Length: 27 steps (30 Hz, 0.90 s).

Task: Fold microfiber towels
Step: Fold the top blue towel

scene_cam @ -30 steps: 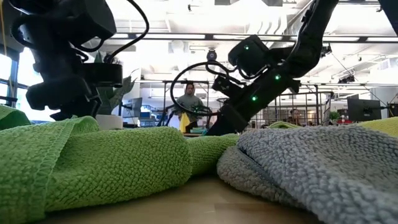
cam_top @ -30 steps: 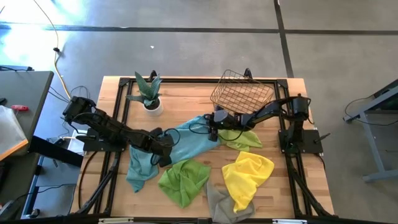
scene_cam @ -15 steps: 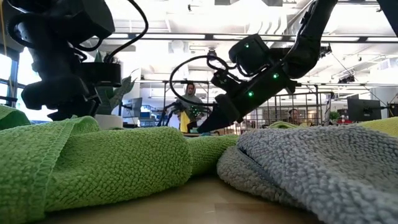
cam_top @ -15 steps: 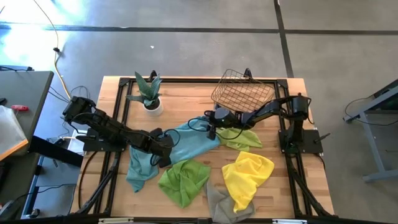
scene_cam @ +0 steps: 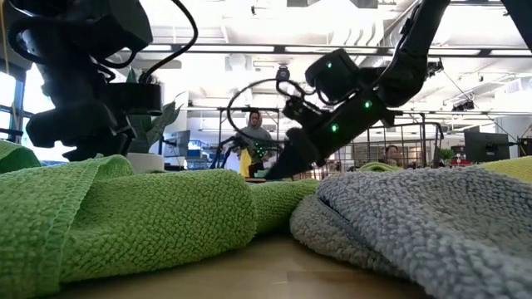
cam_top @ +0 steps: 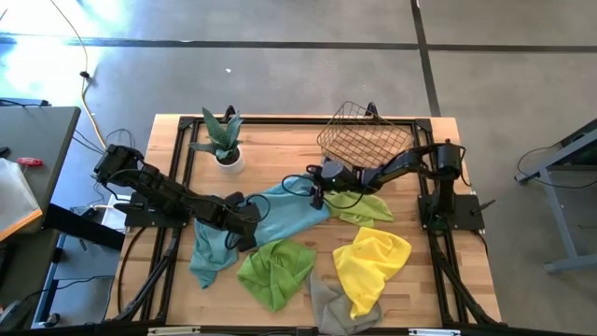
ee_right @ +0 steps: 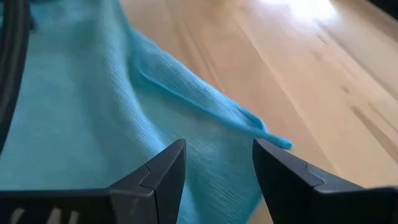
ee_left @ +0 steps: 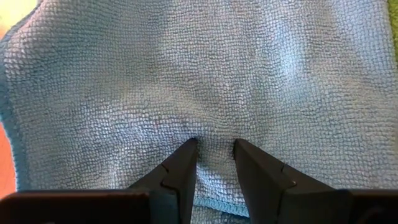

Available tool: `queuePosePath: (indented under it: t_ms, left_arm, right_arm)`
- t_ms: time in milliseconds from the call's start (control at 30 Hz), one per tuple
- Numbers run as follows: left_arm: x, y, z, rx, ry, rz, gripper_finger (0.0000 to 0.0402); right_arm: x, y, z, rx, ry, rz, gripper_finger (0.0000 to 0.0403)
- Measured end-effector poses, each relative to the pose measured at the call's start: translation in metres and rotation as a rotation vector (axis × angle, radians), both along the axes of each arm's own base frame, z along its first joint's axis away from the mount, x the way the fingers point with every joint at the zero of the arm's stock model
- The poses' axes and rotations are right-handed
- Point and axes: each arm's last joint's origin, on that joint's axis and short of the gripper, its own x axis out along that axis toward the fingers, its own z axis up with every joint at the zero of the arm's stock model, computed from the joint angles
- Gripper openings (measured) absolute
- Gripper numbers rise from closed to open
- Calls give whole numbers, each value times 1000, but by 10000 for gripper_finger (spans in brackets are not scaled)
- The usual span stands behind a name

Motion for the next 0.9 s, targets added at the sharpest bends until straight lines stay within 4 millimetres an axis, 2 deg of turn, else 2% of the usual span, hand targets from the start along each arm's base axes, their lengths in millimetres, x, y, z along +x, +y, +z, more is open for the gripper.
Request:
queuePosePath:
  t_ms: [133, 267, 467, 700, 900]
  left_arm:
    - [0, 0, 0, 2, -1, 0, 101]
    - [0, 0, 0, 3, -1, 1, 101]
    - [0, 0, 0, -7, 3, -3, 101]
    - [0, 0, 0, -6, 6, -13, 101]
    - [0, 0, 0, -8, 6, -14, 101]
  right_arm:
    - [1, -2, -17, 5, 23, -41, 180]
    - [2, -7, -23, -32, 6, -106, 180]
    - [1, -11, -22, -101, 9, -200, 180]
    - [2, -12, -21, -134, -3, -219, 180]
    - [2, -13, -8, -192, -34, -254, 180]
